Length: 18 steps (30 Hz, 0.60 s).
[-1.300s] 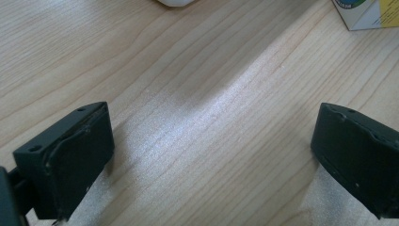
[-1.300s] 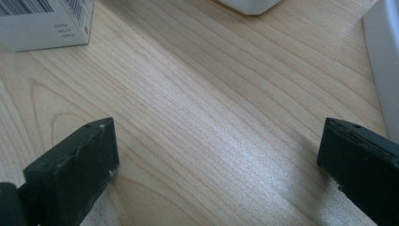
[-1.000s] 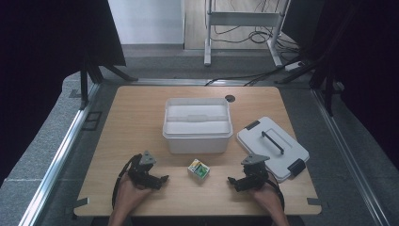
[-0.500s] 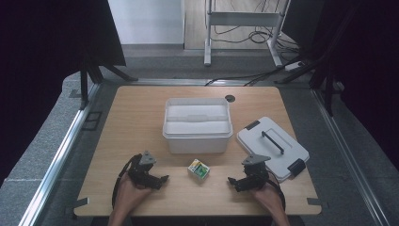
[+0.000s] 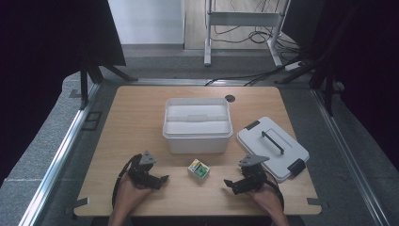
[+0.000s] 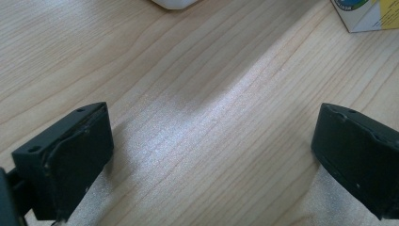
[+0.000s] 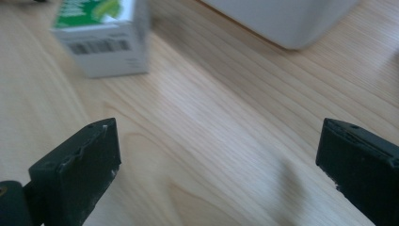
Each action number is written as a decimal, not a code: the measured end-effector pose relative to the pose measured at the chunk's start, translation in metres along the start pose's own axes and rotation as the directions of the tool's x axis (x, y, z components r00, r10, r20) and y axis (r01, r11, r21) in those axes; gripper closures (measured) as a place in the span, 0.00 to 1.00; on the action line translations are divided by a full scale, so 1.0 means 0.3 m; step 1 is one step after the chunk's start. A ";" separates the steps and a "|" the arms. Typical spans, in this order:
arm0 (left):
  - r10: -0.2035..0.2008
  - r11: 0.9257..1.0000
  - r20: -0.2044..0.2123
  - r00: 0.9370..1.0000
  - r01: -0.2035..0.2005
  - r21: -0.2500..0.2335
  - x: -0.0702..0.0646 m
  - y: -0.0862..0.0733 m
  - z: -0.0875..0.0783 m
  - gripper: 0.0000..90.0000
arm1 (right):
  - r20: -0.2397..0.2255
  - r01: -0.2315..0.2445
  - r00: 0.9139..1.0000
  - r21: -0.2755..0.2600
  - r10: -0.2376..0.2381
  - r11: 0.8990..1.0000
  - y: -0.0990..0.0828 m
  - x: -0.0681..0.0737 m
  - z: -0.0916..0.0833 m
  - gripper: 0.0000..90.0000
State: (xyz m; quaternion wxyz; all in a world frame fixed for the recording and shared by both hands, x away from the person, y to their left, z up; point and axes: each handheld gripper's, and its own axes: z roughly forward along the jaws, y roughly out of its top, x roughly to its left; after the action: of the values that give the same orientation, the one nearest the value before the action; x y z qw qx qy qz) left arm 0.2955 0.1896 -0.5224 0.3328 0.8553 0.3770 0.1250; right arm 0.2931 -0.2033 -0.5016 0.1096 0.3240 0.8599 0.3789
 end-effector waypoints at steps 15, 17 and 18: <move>0.000 1.000 0.000 1.000 0.000 0.000 0.000 0.000 0.000 0.00 | -0.078 0.074 0.994 0.008 -0.073 0.997 0.083 0.102 0.051 0.02; 0.000 1.000 0.000 1.000 0.000 0.000 0.000 0.000 0.000 0.00 | -0.085 0.083 0.993 0.009 -0.082 0.996 0.101 0.119 0.066 0.04; 0.000 1.000 0.000 1.000 0.000 0.000 0.000 0.000 0.000 0.00 | -0.090 0.091 0.992 0.008 -0.090 0.996 0.111 0.127 0.074 0.05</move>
State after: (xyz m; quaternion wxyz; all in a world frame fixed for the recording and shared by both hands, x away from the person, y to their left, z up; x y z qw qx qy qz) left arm 0.2955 0.1896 -0.5224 0.3326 0.8554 0.3768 0.1251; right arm 0.2893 -0.1494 -0.4908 0.0859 0.2681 0.8800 0.3826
